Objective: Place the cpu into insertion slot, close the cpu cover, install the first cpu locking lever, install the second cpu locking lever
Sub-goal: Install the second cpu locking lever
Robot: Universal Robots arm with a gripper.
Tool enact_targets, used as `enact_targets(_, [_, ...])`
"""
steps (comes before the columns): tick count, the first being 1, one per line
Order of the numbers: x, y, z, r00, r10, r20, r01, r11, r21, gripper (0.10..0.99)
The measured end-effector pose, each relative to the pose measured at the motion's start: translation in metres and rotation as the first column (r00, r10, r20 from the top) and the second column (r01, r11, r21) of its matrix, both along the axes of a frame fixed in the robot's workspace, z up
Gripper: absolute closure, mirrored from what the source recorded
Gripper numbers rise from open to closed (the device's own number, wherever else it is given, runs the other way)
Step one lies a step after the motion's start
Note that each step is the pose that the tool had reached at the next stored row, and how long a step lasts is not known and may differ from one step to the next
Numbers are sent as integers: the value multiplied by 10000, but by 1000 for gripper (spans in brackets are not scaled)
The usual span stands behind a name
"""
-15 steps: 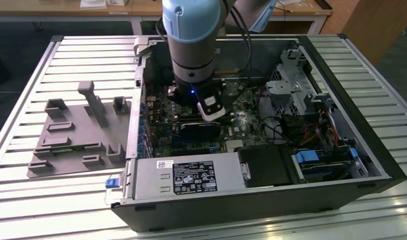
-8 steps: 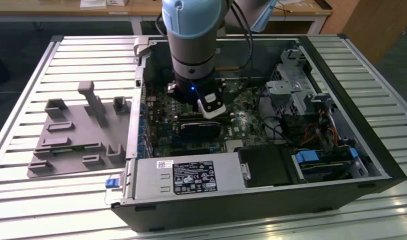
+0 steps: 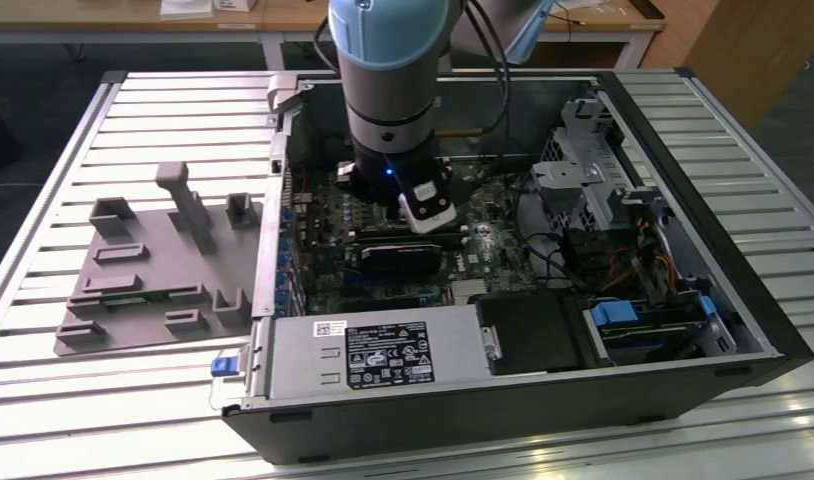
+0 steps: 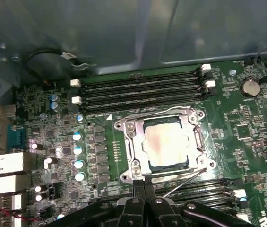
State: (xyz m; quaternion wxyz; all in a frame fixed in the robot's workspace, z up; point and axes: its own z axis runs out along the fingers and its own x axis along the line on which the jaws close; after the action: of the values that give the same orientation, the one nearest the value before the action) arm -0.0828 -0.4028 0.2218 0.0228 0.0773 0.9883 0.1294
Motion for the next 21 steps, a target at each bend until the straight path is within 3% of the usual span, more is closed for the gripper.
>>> enact_targets(9, [167,-1,8,10000,0,-28,0,10000,0,984])
enact_targets(17, [179,0,108,10000,0,-30,0,10000,0,984])
enact_targets(21, [180,0,115,10000,0,-28,0,10000,2,984])
